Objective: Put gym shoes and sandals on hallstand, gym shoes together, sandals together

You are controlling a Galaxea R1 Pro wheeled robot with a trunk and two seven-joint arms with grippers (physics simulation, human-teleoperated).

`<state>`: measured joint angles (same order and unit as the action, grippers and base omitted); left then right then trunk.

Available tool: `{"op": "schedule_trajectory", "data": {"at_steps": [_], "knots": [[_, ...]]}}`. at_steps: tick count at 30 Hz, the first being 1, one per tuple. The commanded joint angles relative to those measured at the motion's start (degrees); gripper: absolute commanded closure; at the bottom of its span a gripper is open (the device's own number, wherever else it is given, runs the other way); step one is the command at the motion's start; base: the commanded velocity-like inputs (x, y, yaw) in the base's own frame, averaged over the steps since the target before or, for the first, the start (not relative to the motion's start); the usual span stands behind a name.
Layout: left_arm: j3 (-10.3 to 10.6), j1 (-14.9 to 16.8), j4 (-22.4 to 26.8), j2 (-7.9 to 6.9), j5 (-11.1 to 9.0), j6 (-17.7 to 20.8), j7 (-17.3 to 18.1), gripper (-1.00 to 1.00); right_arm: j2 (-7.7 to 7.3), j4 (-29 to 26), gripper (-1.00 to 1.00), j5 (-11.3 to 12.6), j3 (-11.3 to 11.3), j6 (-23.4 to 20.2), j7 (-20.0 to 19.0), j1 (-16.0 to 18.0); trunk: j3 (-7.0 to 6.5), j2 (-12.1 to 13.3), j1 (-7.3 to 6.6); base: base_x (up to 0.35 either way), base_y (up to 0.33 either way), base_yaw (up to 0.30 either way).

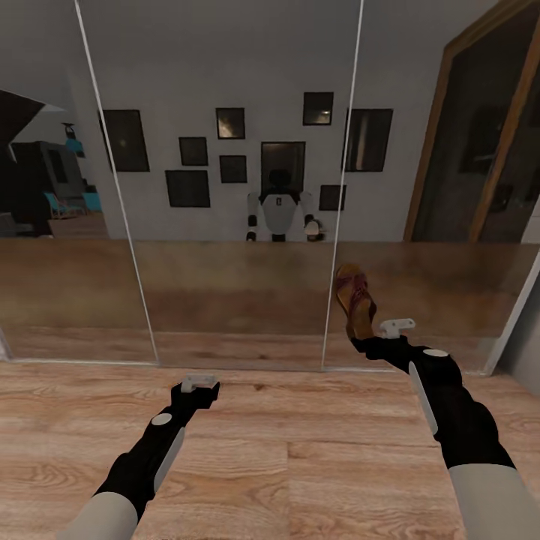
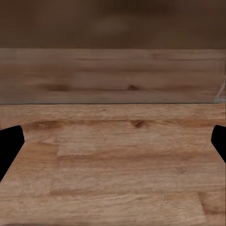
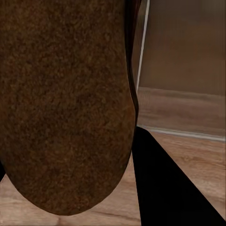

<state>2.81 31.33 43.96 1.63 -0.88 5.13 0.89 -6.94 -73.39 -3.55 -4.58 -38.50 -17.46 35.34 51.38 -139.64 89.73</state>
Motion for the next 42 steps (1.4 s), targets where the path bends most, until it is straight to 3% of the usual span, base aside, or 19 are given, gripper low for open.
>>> {"op": "schedule_trajectory", "data": {"at_steps": [1,42], "knots": [[0.0,0.0,0.1,0.00,-0.1,0.3,0.1,-1.00,0.00,-0.1,1.00,-0.1,-0.1,-0.3,-0.3,0.0,0.01,0.0,-0.01,0.000,0.000,0.254],[0.0,0.0,0.1,0.03,-0.1,0.3,0.2,-1.00,0.00,-0.1,1.00,-0.1,-0.1,-0.3,-0.2,0.0,-1.91,0.0,-0.01,0.000,0.000,0.261]]}}
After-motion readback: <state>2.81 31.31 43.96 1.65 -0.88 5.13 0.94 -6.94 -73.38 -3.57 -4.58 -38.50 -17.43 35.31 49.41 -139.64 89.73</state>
